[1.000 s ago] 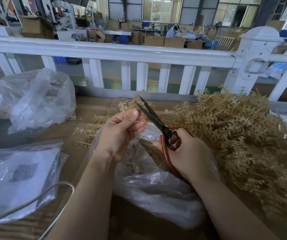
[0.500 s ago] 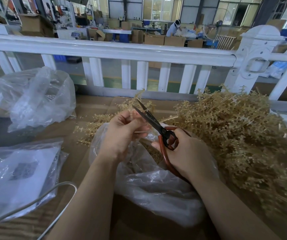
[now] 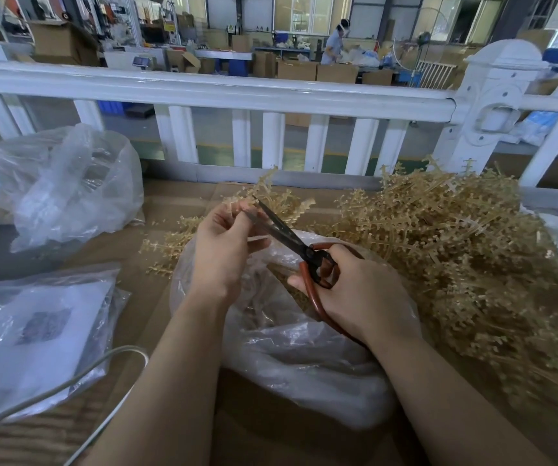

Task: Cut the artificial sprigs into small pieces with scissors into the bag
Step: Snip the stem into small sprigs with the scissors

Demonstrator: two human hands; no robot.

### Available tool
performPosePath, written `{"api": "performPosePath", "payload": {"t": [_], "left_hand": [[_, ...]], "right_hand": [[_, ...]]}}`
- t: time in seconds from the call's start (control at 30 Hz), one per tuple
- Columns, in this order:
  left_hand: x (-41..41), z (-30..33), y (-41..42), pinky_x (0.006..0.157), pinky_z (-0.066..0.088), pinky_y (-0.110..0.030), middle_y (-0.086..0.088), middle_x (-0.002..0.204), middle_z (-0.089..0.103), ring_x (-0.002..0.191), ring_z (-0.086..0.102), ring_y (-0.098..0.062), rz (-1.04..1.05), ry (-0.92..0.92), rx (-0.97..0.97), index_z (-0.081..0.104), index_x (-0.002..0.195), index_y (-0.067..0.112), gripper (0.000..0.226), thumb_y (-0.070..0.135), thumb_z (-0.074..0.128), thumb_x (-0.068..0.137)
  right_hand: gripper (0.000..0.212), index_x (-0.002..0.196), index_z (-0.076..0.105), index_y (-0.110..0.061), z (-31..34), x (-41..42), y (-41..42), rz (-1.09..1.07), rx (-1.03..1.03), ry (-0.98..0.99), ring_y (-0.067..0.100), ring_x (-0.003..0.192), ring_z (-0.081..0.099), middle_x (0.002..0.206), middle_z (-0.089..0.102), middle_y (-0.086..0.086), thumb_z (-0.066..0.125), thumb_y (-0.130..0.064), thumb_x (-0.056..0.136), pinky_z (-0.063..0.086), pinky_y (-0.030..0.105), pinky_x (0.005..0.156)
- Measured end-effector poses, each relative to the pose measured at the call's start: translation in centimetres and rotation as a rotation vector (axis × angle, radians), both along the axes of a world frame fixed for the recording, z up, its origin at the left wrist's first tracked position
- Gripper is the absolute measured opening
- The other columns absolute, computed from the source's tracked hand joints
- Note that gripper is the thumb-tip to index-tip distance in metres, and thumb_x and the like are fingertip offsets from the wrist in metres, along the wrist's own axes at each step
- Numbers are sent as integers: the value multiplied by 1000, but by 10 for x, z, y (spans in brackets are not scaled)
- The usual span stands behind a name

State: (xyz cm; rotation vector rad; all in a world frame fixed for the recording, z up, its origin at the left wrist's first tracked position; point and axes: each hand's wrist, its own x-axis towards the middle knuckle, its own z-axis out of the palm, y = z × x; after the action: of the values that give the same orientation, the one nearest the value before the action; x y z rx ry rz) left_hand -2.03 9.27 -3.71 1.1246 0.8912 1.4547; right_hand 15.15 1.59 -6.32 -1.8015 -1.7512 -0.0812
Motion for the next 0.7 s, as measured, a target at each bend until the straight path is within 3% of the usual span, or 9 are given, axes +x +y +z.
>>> {"api": "performPosePath", "payload": {"t": [0.1, 0.2, 0.37, 0.43, 0.53, 0.7], "left_hand": [[-1, -2, 3, 59, 53, -20, 2, 82, 75, 73, 71, -13, 35, -10, -17, 68, 102, 17, 13, 10, 59, 97], [-4, -2, 5, 58, 53, -20, 2, 78, 73, 71, 69, -13, 100, -58, -51, 72, 97, 22, 22, 6, 58, 96], [-3, -6, 6, 62, 53, -20, 1, 79, 74, 71, 68, -8, 82, -1, -27, 75, 98, 15, 10, 15, 67, 94], [-2, -6, 5, 65, 53, -20, 3, 71, 69, 67, 64, -7, 55, 19, -8, 76, 88, 16, 10, 15, 68, 94], [-2, -4, 3, 65, 53, -19, 4, 64, 65, 63, 61, -7, 45, 30, 10, 72, 74, 14, 21, 9, 66, 94], [3, 0, -1, 66, 51, -24, 0, 64, 63, 63, 59, -11, -56, -123, -41, 71, 76, 9, 18, 5, 65, 92]], "right_hand": [[57, 99, 53, -45, 0, 0, 1, 13, -5, -4, -7, 58, 46, 72, 47, -32, 38, -95, 75, 28, 6, 53], [53, 95, 48, -47, 0, -1, 0, 21, -8, -10, -10, 57, 43, 70, 45, -33, 38, -95, 75, 28, 7, 52], [56, 100, 51, -46, 0, 0, -1, 14, 21, 40, -12, 61, 44, 72, 46, -34, 37, -94, 74, 31, 7, 54], [56, 98, 48, -45, 0, 0, 0, 3, 20, 53, -12, 61, 45, 72, 48, -33, 36, -94, 74, 32, 8, 54], [74, 106, 55, -40, -1, 0, 1, -13, 13, 63, -7, 62, 49, 73, 51, -31, 27, -99, 71, 36, 10, 54], [68, 102, 52, -40, -6, 3, 6, -62, -58, 105, 4, 76, 63, 79, 59, -26, 33, -99, 72, 57, 30, 66]]}}
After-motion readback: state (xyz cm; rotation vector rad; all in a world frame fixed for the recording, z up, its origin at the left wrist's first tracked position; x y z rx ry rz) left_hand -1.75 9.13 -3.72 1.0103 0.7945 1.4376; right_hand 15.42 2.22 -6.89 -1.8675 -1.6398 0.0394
